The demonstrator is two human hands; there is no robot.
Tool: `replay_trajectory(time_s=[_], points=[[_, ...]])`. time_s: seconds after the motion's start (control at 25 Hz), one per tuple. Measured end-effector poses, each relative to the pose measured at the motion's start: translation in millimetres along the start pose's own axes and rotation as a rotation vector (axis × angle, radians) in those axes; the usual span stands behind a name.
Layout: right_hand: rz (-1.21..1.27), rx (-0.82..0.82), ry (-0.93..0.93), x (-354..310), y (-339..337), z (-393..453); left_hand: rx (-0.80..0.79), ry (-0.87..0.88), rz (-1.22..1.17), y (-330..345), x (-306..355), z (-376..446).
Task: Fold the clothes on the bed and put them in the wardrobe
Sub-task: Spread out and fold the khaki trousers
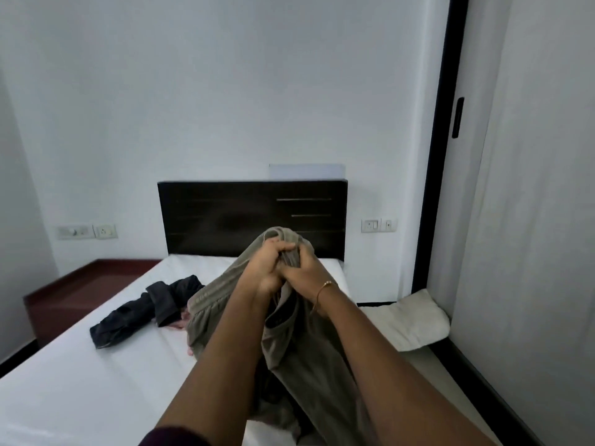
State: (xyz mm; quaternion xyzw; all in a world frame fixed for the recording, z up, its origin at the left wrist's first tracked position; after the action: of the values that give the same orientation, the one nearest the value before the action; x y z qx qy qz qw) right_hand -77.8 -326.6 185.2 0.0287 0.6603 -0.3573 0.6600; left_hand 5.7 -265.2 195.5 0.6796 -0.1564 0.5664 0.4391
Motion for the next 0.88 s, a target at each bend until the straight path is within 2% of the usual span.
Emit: replay_trajectory(time_s=[0.12, 0.24, 0.32, 0.36, 0.52, 0.6, 0.68, 0.72, 0.8, 0.88], points=[[-0.151, 0.127, -0.132, -57.3, -37.3, 14.8, 0.068, 0.11, -0.119, 22.6, 72.1, 11.2], [-0.348, 0.23, -0.256, -111.8, -68.8, 30.7, 0.315, 0.127, -0.172, 19.1, 121.6, 20.1], [-0.595, 0.189, -0.329, -143.7, -79.4, 32.7, 0.492, 0.088, -0.161, -5.6, 130.1, 27.8], [-0.692, 0.169, -0.345, -153.5, -85.3, 29.8, 0.533, 0.083, -0.132, -17.1, 129.7, 30.7], [-0.879, 0.063, -0.331, -143.1, -100.2, 20.0, 0.585, 0.114, 0.07, -90.3, 124.3, 87.7], [-0.926, -0.007, -0.27, -119.1, -105.4, 18.0, 0.552, 0.059, 0.2, -88.0, 112.5, 77.4], [-0.992, -0.069, -0.215, -97.1, -118.2, 18.6, 0.431, 0.018, 0.438, -42.8, 111.4, 28.9], [-1.017, -0.09, -0.185, -87.5, -127.6, 19.6, 0.375, 0.053, 0.616, -17.2, 117.7, 7.0], [-1.012, -0.079, -0.139, -69.9, -147.4, 24.2, 0.215, 0.081, 0.952, 25.4, 131.3, -24.5], [-0.995, -0.016, -0.144, -58.7, -161.2, 31.2, -0.023, -0.032, 1.262, 58.0, 137.6, -40.8]])
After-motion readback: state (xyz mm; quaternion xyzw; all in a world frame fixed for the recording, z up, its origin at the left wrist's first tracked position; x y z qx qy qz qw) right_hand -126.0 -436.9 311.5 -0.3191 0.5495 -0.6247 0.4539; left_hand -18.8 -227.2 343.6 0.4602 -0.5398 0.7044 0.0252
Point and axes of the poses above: each hand's wrist, its own z-axis towards the middle knuckle, its own y-axis out of the palm, x = y × z, the point moved 6 cm from there along z, towards the middle knuckle, and after that the axes turned 2 degrees about y, right-handed, at the moved point
